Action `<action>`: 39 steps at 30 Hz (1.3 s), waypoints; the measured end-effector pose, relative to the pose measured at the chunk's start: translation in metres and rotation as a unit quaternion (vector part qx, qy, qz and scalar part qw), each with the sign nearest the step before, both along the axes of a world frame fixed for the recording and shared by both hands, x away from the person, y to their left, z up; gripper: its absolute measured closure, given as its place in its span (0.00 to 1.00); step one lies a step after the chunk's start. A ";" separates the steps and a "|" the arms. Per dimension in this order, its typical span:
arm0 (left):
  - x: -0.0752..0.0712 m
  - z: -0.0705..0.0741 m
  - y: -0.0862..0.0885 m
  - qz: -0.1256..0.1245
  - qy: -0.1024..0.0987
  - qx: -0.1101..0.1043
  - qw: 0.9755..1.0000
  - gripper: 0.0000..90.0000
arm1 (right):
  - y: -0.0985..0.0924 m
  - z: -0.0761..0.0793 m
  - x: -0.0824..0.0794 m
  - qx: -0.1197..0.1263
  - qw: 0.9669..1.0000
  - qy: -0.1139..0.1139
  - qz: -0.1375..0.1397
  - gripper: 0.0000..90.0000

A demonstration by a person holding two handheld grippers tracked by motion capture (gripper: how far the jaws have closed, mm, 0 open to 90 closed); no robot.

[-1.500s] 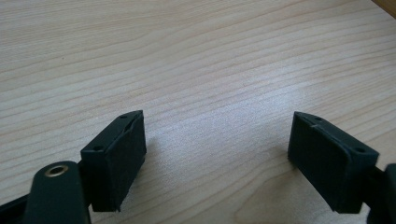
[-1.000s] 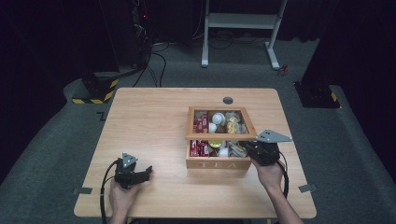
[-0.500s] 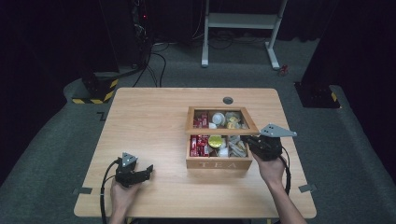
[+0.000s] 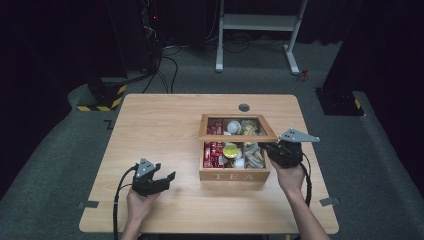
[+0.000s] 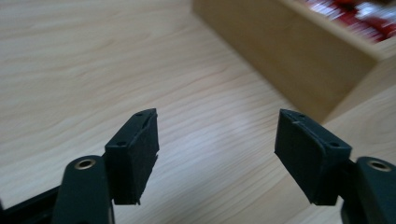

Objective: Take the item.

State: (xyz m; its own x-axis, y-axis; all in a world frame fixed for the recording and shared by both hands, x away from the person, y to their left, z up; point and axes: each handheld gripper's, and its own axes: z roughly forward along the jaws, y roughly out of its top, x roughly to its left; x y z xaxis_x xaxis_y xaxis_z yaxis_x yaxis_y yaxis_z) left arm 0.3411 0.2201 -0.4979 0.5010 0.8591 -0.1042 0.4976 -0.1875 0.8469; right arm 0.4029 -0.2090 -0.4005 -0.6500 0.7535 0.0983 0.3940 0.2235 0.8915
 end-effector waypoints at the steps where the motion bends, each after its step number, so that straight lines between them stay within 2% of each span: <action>1: 0.001 0.003 -0.003 -0.009 -0.003 -0.003 1.000 0.35 | 0.000 0.000 0.000 0.000 1.000 0.001 -0.001 1.00; 4: 0.002 0.010 -0.012 -0.023 -0.006 -0.006 1.000 0.35 | 0.001 0.001 0.002 -0.001 1.000 0.001 0.000 1.00; 7: 0.006 0.016 -0.021 -0.032 0.001 -0.005 0.999 0.32 | 0.002 0.003 0.003 0.003 1.000 -0.001 0.000 0.99; 15: 0.008 0.026 -0.039 -0.052 -0.006 -0.006 0.999 0.33 | 0.001 0.004 0.006 0.009 1.000 0.000 0.003 1.00; 18: 0.012 0.031 -0.052 -0.065 -0.006 -0.007 0.998 0.33 | 0.001 0.004 0.007 0.014 1.000 0.002 0.005 1.00; 30: 0.020 0.043 -0.079 -0.092 -0.023 0.011 0.995 0.33 | 0.002 0.006 0.013 0.025 1.000 0.006 0.005 0.98; 39: 0.026 0.046 -0.103 -0.106 -0.022 0.017 0.994 0.33 | 0.001 0.005 0.016 0.028 1.000 0.010 0.004 0.98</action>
State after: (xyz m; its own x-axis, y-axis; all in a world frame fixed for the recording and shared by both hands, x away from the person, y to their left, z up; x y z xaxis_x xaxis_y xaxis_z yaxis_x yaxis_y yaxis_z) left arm 0.3668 0.1171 -0.4522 0.6752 0.7359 -0.0514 0.4070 -0.3136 0.8579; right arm 0.4186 -0.2077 -0.3960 -0.6529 0.7417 0.1535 0.4105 0.1762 0.8947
